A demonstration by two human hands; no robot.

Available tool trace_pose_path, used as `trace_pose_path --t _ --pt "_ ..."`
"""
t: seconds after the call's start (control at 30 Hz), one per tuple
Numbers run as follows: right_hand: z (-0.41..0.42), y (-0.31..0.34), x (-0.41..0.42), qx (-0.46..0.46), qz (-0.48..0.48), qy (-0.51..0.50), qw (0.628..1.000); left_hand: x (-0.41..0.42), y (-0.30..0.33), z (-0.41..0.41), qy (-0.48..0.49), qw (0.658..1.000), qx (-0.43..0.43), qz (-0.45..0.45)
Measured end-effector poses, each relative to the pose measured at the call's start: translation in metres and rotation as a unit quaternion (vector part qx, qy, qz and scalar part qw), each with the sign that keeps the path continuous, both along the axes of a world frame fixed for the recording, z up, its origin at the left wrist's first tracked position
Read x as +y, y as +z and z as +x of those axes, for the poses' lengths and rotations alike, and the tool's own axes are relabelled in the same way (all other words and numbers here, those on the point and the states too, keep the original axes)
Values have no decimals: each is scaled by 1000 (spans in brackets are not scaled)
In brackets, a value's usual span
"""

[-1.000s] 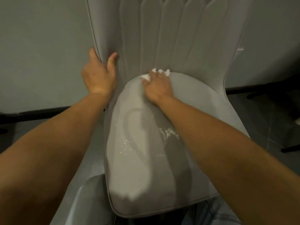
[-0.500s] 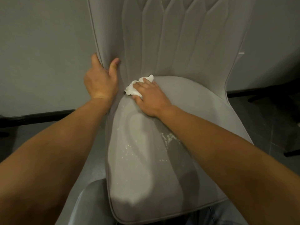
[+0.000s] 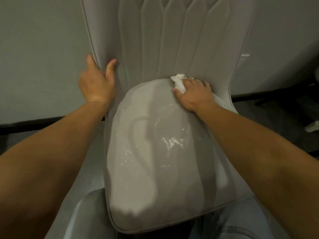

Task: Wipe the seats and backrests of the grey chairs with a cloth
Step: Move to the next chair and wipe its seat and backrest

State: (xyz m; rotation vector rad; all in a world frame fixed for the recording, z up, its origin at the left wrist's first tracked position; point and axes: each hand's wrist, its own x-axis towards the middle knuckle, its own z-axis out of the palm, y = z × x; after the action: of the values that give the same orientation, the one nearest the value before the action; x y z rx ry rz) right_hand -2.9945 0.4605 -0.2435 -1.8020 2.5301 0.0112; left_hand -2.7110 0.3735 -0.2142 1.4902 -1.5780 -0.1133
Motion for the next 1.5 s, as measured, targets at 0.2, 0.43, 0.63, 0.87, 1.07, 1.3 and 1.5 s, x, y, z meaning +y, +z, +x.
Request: trace_pose_path --t 0.2,0.43,0.63,0.87,1.07,1.3,1.5 --pt "47 -2 -14 -89 0 -19 996 0 2 -2 11 1000 2 20" --pt "154 0 64 -143 45 262 953 -2 1 1 6 999 -7 48" --pt "102 8 91 -38 65 238 968 -3 2 2 0 998 -12 59" --pt "28 6 113 -54 56 -23 997 -3 0 -1 12 998 -13 61" --pt "186 8 115 -138 56 152 977 -3 3 0 6 998 -25 65" --pt "220 3 158 -49 32 298 953 -2 3 3 4 996 -47 71" --pt "86 6 167 -12 72 58 996 -4 0 3 11 996 -55 63"
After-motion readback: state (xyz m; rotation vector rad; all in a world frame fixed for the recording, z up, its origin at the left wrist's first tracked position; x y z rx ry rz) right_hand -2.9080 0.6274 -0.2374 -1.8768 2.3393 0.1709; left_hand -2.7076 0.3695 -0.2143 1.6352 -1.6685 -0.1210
